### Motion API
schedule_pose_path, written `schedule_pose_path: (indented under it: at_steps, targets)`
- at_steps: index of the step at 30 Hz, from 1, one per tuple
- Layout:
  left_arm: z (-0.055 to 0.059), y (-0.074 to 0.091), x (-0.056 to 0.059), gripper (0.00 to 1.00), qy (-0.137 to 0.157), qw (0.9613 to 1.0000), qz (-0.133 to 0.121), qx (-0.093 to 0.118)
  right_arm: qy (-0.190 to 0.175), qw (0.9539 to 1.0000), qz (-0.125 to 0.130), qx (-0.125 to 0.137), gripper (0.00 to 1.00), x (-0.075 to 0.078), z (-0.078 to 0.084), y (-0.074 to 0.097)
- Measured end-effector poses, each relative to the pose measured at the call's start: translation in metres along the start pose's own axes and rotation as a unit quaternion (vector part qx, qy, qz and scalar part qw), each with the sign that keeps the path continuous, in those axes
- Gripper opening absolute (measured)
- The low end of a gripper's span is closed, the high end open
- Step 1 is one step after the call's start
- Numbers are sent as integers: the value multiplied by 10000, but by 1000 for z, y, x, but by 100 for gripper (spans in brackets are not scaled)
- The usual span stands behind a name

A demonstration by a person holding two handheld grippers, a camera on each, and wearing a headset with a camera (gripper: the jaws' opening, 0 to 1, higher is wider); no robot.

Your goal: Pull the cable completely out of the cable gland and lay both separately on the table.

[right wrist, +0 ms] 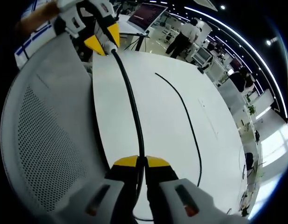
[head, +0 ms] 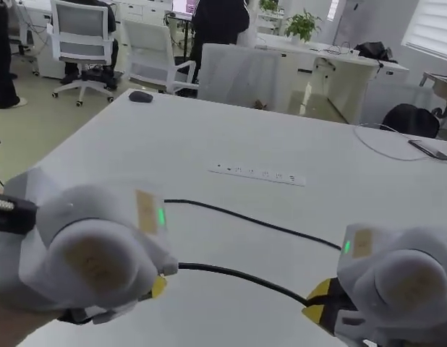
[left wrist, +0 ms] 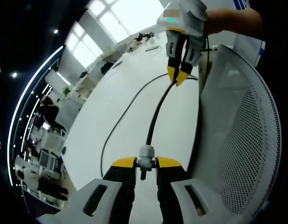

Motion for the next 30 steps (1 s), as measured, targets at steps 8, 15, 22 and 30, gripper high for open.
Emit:
schedule_pose_path:
  at_steps: [8,15,22,30]
  targets:
    - [6,3,-6,17,70,9999,-80,-89,-389,9983,348,-264,4,18,25,6]
    - [8,5,-9,17,83,9998,-116,-122,-601,9955,570,-468,4,28,42,9]
    - [7,5,-8,17,64,9999,-77,-97,-714,9946,694,-288,4,42,40,-2]
    - [6,7,-5,17,82,9999,-78,-64,-713,9923,986,237,4,85,25,-40]
Point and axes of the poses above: the centre of the closed fingertips' face, and the gripper's own axes: y roughly backward along the fingers, x roughly to its right, z roughly out of its underside, the point moved 9 cm from there along y, roughly backward along the fingers, and after that the axes turned 8 degrees about x, right-handed, at the moved point
